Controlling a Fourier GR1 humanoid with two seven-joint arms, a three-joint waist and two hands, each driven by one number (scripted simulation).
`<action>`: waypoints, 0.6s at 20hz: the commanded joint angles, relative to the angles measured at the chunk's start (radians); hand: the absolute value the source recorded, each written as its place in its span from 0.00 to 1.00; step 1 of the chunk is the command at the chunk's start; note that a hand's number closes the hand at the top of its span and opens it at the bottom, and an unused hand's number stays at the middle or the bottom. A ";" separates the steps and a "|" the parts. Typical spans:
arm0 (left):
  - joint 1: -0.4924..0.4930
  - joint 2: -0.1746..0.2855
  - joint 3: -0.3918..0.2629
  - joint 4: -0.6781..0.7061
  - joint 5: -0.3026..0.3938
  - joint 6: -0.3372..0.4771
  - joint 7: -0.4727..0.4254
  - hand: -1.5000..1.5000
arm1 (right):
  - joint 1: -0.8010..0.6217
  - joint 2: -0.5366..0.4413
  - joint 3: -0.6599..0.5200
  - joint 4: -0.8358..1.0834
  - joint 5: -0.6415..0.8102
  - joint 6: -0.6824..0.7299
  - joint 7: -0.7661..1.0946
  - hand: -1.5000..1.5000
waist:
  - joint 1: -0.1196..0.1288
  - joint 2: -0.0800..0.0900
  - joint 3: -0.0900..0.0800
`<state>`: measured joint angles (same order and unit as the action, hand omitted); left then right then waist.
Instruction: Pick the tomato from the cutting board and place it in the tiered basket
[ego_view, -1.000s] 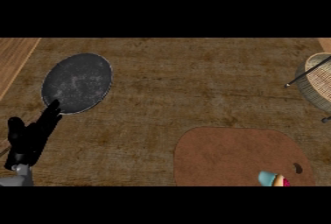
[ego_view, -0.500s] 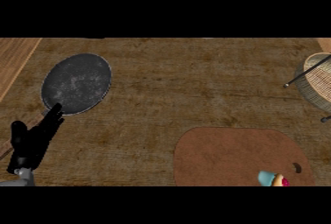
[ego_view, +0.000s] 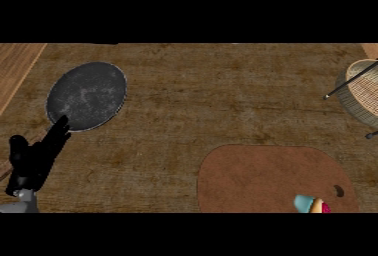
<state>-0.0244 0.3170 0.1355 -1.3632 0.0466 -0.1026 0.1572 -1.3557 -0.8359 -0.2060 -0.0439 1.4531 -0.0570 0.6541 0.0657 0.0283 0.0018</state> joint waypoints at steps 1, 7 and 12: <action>0.014 -0.011 -0.007 -0.027 -0.001 0.008 0.015 0.50 | 0.037 -0.001 -0.061 0.042 -0.063 0.081 0.106 0.00 | 0.006 0.000 0.002; 0.006 -0.007 0.002 -0.005 -0.002 -0.001 0.004 0.50 | 0.062 -0.005 -0.097 -0.025 -0.111 0.051 0.182 0.00 | -0.001 -0.002 0.001; -0.001 -0.015 0.004 0.001 -0.006 0.006 0.002 0.50 | 0.100 -0.036 -0.113 -0.110 -0.130 -0.103 0.097 0.00 | -0.014 -0.006 0.001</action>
<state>-0.0239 0.3075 0.1380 -1.3648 0.0453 -0.1015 0.1669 -1.2672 -0.8498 -0.3104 -0.1016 1.3346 -0.0967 0.7829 0.0595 0.0250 0.0024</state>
